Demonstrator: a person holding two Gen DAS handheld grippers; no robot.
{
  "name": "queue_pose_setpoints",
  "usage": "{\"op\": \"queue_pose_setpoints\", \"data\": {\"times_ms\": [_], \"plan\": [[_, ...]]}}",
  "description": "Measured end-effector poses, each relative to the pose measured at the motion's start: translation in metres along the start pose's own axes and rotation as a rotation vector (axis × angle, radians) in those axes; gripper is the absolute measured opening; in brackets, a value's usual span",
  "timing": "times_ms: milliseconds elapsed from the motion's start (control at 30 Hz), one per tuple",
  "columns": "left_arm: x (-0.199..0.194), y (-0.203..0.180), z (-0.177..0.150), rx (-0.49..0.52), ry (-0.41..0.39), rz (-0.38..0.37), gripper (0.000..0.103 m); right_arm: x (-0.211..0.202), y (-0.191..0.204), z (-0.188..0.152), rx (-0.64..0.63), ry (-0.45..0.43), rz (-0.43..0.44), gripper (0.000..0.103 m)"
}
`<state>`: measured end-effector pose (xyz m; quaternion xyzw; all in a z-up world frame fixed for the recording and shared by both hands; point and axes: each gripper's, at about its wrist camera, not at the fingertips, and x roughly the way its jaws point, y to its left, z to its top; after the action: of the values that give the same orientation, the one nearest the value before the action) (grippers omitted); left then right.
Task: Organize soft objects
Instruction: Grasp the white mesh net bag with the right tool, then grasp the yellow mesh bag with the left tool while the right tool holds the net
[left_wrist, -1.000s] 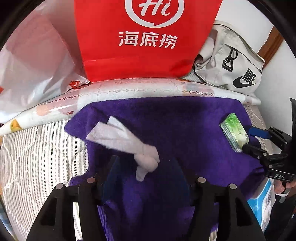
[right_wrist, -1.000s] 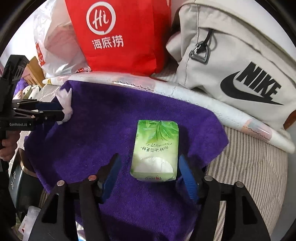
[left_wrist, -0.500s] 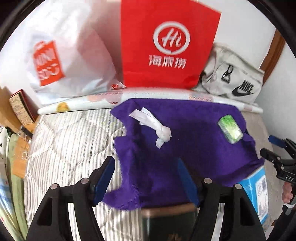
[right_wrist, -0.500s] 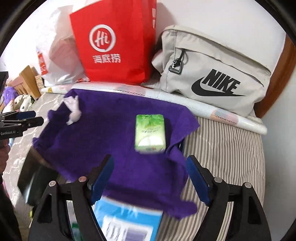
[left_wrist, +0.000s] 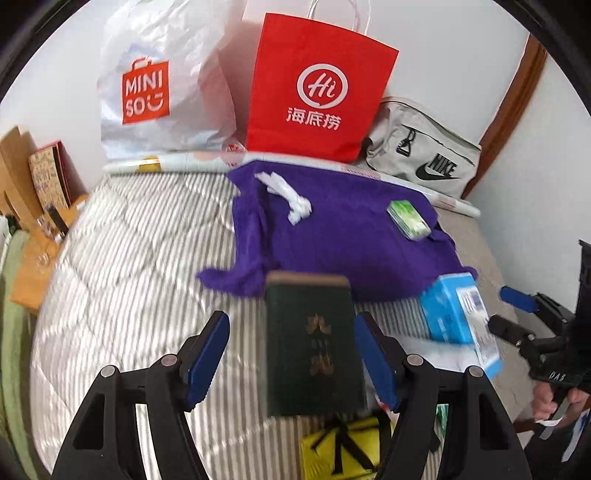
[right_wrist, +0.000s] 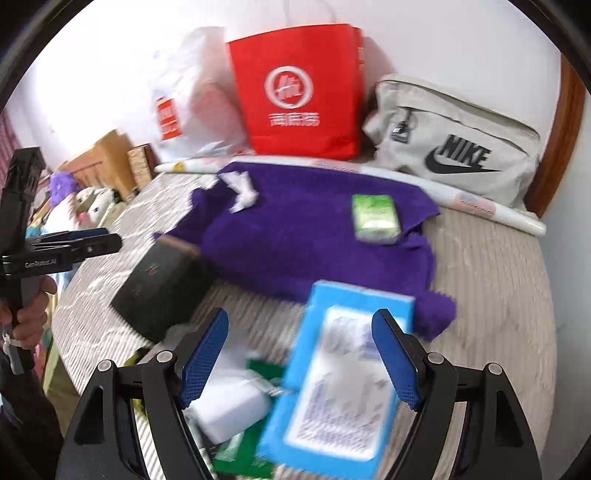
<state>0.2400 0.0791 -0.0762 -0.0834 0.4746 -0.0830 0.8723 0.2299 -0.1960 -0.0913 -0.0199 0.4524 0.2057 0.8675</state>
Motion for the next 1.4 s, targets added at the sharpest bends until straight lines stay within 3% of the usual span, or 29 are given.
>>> {"op": "queue_pose_setpoints", "data": {"times_ms": [200,433,567,667,767,933,1233,1400], "plan": [[-0.002,0.011,-0.025,-0.014,0.016,0.006,0.068,0.022,0.039,0.004,-0.057,0.054,0.120,0.080],[-0.005,0.029,-0.039,-0.036,0.008,0.027,0.068,0.068,0.055,-0.004,-0.098,0.215,0.081,0.080],[-0.003,0.034,-0.044,-0.051,0.010,0.012,0.068,0.071,0.058,-0.017,-0.102,0.241,0.058,0.077],[-0.002,0.032,-0.046,-0.040,0.014,0.005,0.068,0.065,0.062,-0.024,-0.115,0.217,0.052,0.064],[-0.003,0.031,-0.048,-0.027,0.013,0.010,0.068,0.052,0.066,-0.027,-0.116,0.161,0.045,0.061],[-0.006,0.030,-0.055,-0.021,0.013,-0.008,0.068,0.030,0.074,-0.030,-0.113,0.091,0.074,0.061],[-0.004,0.028,-0.070,-0.022,0.039,-0.027,0.068,0.025,0.070,-0.060,-0.041,0.138,0.103,0.066],[-0.005,0.026,-0.076,-0.014,0.045,-0.027,0.068,0.019,0.063,-0.066,-0.001,0.109,0.094,0.067]]}}
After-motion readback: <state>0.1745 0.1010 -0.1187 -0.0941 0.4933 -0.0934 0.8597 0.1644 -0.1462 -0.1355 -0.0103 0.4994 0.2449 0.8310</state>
